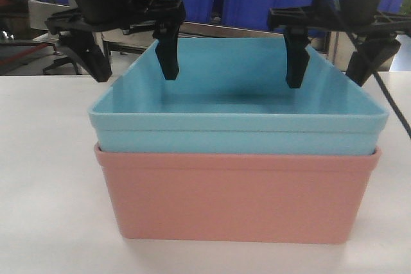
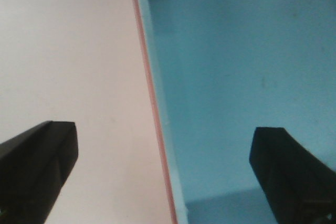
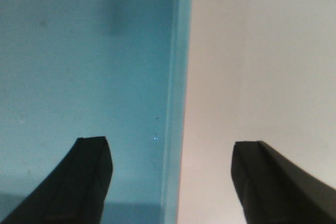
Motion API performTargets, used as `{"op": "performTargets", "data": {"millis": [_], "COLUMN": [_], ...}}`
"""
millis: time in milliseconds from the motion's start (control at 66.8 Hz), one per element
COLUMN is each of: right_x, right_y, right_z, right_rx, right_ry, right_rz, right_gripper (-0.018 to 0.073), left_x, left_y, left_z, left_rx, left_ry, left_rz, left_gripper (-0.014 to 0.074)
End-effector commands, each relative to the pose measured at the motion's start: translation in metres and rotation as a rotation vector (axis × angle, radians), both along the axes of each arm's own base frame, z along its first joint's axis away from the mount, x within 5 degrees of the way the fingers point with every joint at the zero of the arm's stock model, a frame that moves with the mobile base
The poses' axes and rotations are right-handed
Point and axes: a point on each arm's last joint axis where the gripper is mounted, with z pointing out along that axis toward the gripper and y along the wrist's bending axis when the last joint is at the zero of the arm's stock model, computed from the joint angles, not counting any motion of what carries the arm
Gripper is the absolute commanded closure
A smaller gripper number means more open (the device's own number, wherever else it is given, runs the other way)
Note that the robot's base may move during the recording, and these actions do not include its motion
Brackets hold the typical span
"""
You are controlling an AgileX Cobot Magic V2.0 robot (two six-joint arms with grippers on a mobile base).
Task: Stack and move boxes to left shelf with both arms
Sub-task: 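Lower both grippers onto opposite rims of the stacked bins and grasp, then lift the stacked bins with both grippers toward the robot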
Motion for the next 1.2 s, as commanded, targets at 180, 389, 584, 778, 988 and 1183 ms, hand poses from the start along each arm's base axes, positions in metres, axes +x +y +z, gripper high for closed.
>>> {"op": "performTargets", "data": {"millis": [180,389,584,778,988,1183], "right_x": [0.013,0.018,0.019,0.019,0.018,0.014], "right_y": [0.005,0.006,0.007,0.007,0.009,0.01], "right_z": [-0.008,-0.027,-0.026,-0.026,-0.018,0.003], "right_rx": [0.009,-0.01,-0.006,-0.005,0.03,0.095], "right_ry": [-0.032,0.016,0.003,-0.003,-0.023,-0.088], "right_rz": [0.008,0.016,0.016,0.02,0.01,-0.004], "right_gripper": [-0.0011,-0.0003,0.0263,0.0505,0.0502,0.0502], "left_x": [0.009,0.014,0.015,0.015,0.014,0.009], "left_y": [-0.009,-0.012,-0.013,-0.013,-0.012,-0.01], "left_z": [-0.002,-0.019,-0.024,-0.024,-0.023,-0.016], "left_rx": [-0.061,-0.046,-0.048,-0.051,-0.043,-0.034], "left_ry": [-0.02,0.013,0.031,0.027,0.038,0.054], "left_rz": [0.051,0.057,0.076,0.076,0.076,0.075], "left_gripper": [0.0031,0.0052,0.0305,0.0598,0.0601,0.0601]}}
